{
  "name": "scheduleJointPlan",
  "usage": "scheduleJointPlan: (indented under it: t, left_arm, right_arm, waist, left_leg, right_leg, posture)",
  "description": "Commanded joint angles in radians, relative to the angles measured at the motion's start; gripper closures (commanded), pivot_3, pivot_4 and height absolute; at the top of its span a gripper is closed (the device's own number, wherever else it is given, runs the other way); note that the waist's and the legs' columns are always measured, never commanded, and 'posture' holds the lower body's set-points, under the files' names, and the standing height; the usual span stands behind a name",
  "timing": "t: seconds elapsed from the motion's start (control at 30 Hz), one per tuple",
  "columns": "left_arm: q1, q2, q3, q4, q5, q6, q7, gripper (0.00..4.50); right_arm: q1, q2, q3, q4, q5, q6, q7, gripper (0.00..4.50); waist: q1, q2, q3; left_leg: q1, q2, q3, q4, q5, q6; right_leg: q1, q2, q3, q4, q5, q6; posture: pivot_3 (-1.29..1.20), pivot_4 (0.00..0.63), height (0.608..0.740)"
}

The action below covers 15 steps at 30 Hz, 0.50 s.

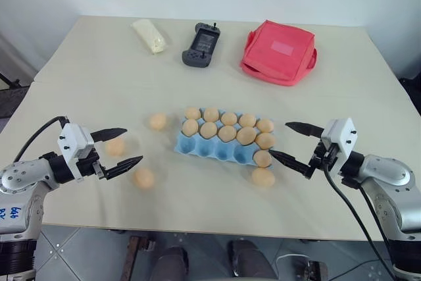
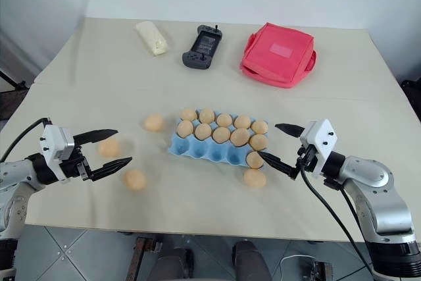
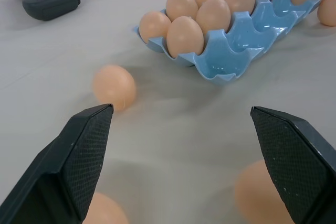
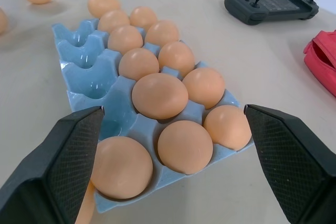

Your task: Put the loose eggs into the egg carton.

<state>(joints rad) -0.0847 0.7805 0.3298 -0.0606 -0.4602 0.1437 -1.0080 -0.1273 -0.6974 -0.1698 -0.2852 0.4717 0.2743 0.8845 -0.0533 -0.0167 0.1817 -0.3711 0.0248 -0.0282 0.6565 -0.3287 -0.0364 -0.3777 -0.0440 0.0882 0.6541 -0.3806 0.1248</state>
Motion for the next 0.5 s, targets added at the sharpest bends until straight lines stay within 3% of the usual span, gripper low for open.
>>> scheduleJointPlan:
  t: [0.03,0.33,0.5]
  left_arm:
    - [-0.007,-0.004,0.003,0.002,-0.003,-0.012,-0.001,0.03]
    - [-0.046,-0.024,-0.063,-0.037,-0.052,0.033,-0.069,0.03]
    - [-0.076,-0.011,-0.178,-0.097,-0.023,0.019,-0.165,0.03]
  right_arm:
    - [-0.010,0.005,-0.010,-0.022,0.007,-0.011,-0.002,0.02]
    - [0.012,-0.011,-0.043,-0.070,0.033,0.004,-0.007,0.02]
    - [0.188,-0.064,-0.179,-0.163,0.066,0.030,0.022,0.02]
  waist:
    - [0.000,0.000,0.000]
    - [0.001,0.000,0.000]
    - [0.024,0.000,0.000]
  left_leg:
    - [0.000,0.000,0.000,0.000,0.000,0.000]
    - [0.000,0.000,0.000,0.002,0.000,0.000]
    - [-0.001,-0.001,-0.001,0.002,0.000,0.000]
  right_leg:
    - [0.000,0.000,0.000,0.000,0.000,0.000]
    - [0.000,0.000,0.000,0.002,0.000,0.000]
    - [0.000,0.000,0.000,0.002,0.000,0.000]
  posture:
    - [0.00,0.150,0.740]
    - [0.00,0.150,0.740]
    - [0.00,0.150,0.740]
